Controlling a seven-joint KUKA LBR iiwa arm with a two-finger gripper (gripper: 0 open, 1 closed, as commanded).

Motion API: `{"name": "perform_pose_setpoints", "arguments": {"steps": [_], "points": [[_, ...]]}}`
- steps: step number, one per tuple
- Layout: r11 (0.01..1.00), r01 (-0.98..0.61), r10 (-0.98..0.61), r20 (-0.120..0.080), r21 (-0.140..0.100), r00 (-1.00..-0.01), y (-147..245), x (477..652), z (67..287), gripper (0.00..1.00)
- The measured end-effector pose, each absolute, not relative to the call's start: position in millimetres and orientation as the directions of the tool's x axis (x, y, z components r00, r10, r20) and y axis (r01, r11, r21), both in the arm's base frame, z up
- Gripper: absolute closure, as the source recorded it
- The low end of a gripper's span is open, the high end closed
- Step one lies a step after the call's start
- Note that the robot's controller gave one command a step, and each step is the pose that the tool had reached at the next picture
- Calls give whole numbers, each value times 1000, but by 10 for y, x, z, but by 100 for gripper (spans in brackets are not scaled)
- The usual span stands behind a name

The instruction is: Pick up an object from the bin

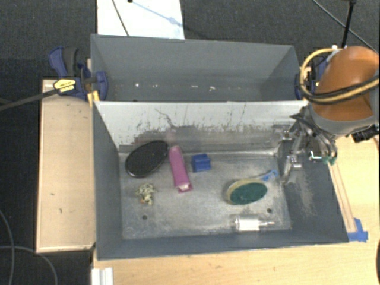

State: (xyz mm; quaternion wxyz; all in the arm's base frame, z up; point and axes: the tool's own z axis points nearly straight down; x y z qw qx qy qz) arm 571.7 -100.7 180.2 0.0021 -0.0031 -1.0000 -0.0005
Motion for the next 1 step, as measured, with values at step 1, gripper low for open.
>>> {"name": "perform_pose_setpoints", "arguments": {"steps": [1], "points": [[1000, 28, 28, 6, 0, -1000, -793, 5580, 680, 0]]}}
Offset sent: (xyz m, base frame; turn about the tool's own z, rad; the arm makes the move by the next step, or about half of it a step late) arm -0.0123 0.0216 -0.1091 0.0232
